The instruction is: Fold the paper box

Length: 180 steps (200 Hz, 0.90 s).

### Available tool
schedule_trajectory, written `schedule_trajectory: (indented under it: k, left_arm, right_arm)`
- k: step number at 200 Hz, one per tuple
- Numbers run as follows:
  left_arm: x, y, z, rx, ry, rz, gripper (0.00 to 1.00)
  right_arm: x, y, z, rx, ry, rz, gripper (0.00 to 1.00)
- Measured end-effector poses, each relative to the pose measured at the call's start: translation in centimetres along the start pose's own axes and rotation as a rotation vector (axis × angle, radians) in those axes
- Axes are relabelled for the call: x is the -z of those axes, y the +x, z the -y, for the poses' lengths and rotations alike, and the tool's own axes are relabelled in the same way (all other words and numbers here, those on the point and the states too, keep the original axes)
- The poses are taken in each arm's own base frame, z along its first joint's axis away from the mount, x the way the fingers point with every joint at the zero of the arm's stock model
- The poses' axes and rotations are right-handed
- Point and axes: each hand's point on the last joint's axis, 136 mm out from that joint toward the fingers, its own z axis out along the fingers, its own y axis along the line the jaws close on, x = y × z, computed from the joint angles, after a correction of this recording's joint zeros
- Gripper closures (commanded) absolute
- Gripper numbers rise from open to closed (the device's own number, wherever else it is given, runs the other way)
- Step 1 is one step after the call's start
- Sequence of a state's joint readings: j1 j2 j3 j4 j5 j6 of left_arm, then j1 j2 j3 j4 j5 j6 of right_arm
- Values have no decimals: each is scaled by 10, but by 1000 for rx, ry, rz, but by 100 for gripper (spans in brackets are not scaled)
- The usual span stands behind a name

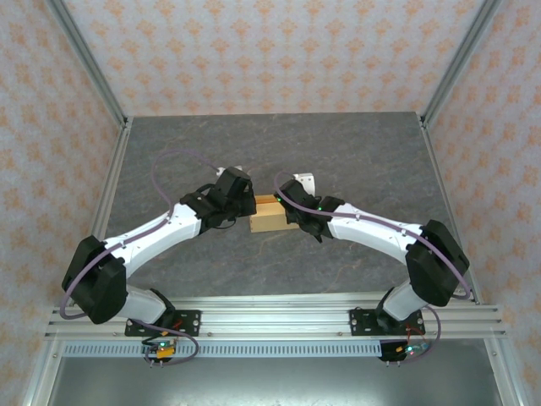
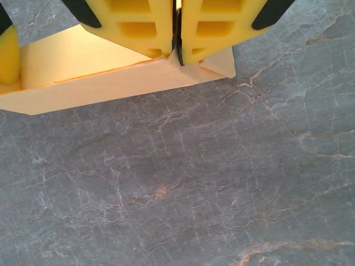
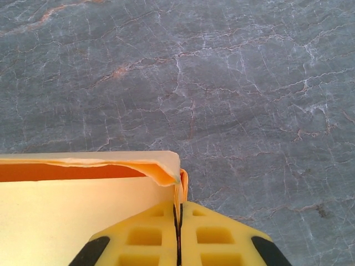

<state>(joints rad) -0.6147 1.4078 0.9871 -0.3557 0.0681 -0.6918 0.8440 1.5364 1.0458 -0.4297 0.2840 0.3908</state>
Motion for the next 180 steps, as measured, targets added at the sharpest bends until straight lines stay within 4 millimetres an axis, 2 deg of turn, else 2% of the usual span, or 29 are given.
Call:
schedule_trajectory:
  k: [93, 147, 180]
  left_arm:
    - [-3, 5, -3, 43, -4, -11, 91]
    - [-3, 13, -5, 10, 6, 67, 92]
    - [-3, 17, -6, -4, 10, 122, 93]
  right_arm:
    - [0, -1, -1, -18, -3, 3, 89]
    - [-2, 0, -1, -26, -5, 6, 88]
    - [-2, 1, 0, -35, -5, 8, 77]
